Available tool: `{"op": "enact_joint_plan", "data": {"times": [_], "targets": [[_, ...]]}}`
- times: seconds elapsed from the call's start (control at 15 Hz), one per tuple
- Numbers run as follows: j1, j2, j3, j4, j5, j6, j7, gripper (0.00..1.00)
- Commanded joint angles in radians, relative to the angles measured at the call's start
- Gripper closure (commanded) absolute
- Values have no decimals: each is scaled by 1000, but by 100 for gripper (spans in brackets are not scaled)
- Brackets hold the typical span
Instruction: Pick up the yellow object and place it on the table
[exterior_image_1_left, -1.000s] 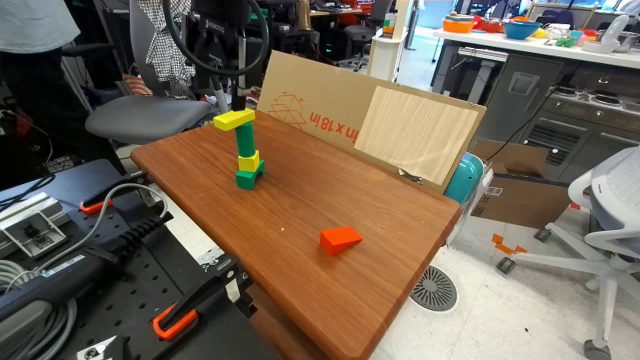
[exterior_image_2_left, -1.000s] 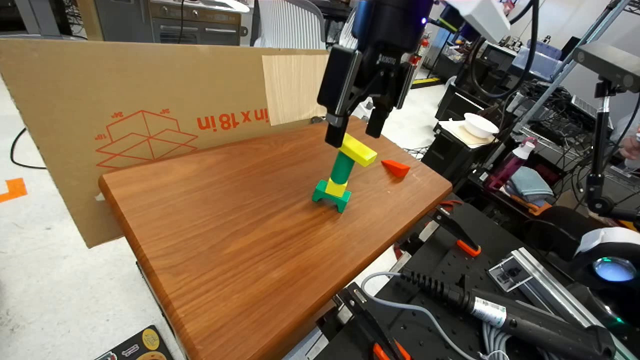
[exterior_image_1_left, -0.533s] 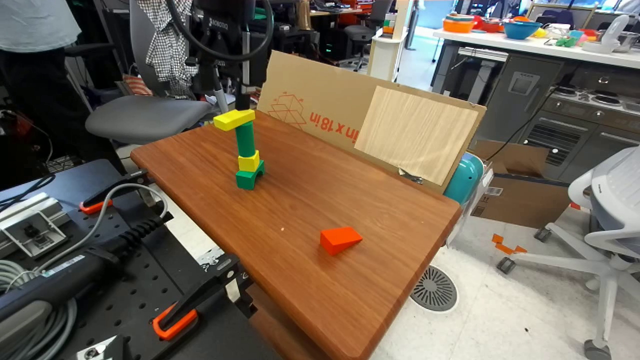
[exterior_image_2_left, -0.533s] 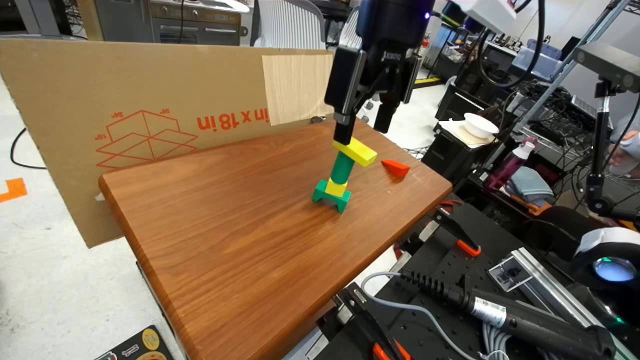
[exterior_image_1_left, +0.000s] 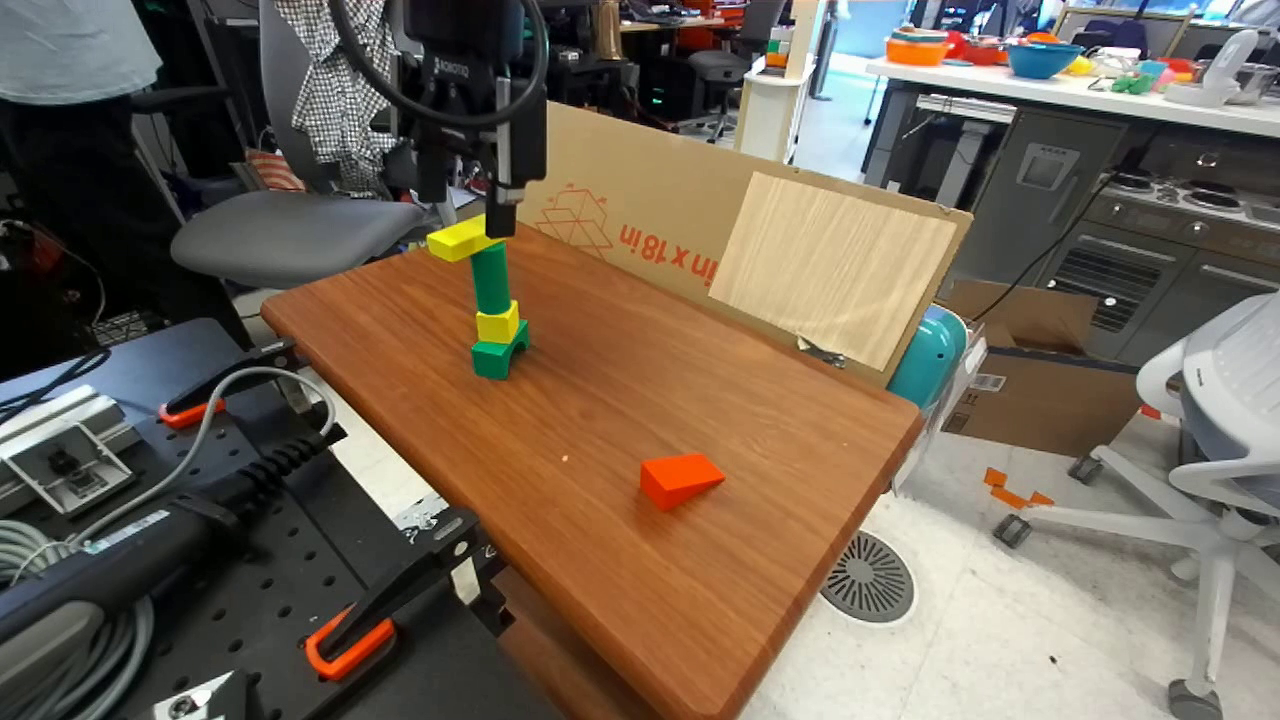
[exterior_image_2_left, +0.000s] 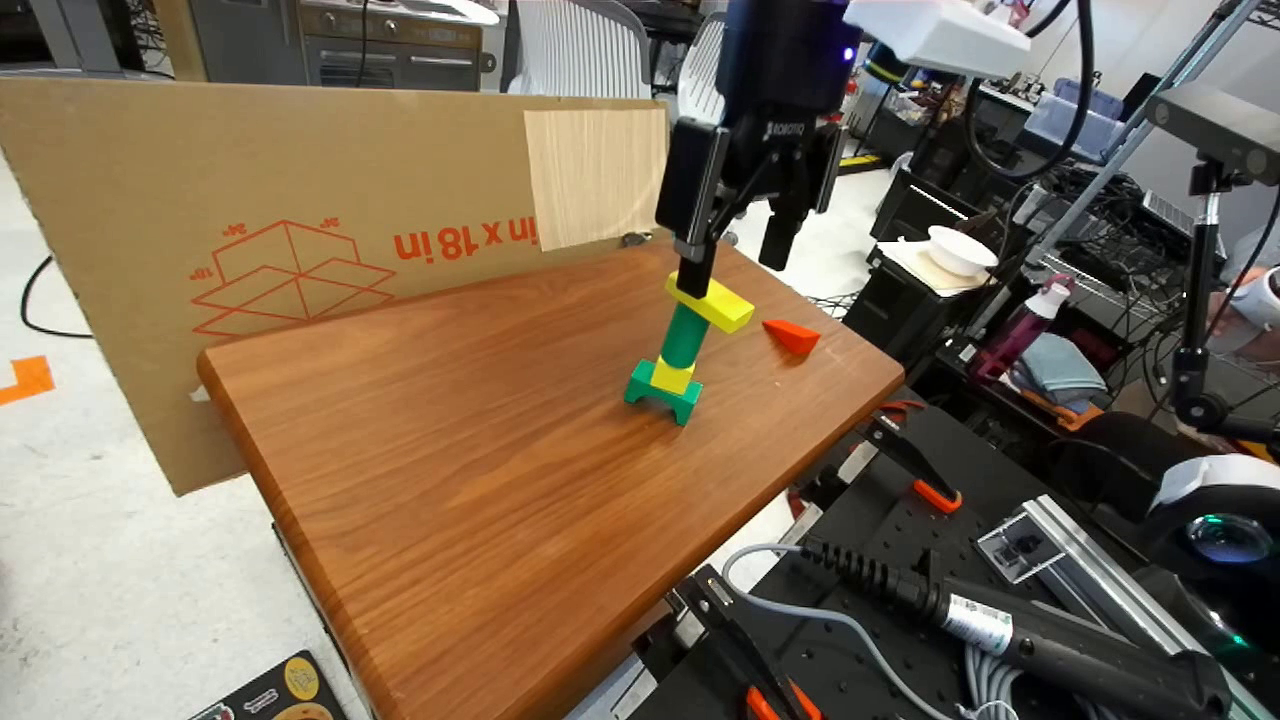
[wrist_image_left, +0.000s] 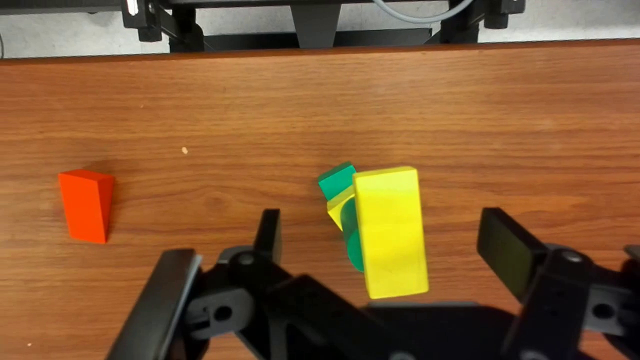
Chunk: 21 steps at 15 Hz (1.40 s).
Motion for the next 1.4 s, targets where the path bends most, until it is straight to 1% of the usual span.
{"op": "enact_joint_plan", "data": {"times": [0.0, 0.53, 0.6, 0.67, 0.87, 1.0, 1.2, 1.27, 1.33], "targets": [[4, 29, -8, 24, -42, 9, 45, 0], [7, 56, -9, 39, -56, 6, 69, 0], [7, 59, -10, 40, -56, 6, 70, 21], [7, 62, -10, 41, -57, 6, 70, 26], [8, 69, -11, 46, -58, 5, 72, 51], [8, 71, -11, 47, -58, 4, 72, 65], [6, 67, -11, 46, -56, 0, 69, 88], [6, 66, -12, 46, -55, -1, 69, 92], [6, 64, -12, 44, -56, -1, 69, 92]]}}
